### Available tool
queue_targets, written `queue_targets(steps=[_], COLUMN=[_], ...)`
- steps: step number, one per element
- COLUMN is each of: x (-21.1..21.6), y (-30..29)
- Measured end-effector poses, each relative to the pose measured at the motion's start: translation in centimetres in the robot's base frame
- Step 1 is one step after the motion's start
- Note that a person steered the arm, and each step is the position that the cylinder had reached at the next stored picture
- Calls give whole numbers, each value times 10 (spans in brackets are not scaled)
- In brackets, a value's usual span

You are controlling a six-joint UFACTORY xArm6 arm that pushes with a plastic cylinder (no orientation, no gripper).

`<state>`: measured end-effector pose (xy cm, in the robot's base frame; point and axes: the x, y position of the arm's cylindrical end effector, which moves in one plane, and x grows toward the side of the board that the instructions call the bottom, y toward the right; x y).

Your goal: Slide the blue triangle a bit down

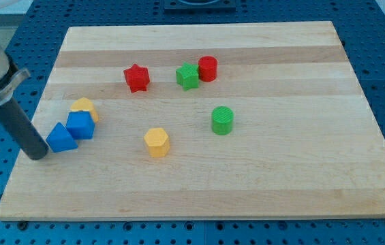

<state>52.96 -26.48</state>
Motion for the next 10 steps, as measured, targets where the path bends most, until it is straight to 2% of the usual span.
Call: queue_targets(steps=[1,2,3,4,5,8,9,10], x=[31,31,9,-44,-102,-75,-47,-37], y=[11,6,-15,-33,-20,-10,4,4])
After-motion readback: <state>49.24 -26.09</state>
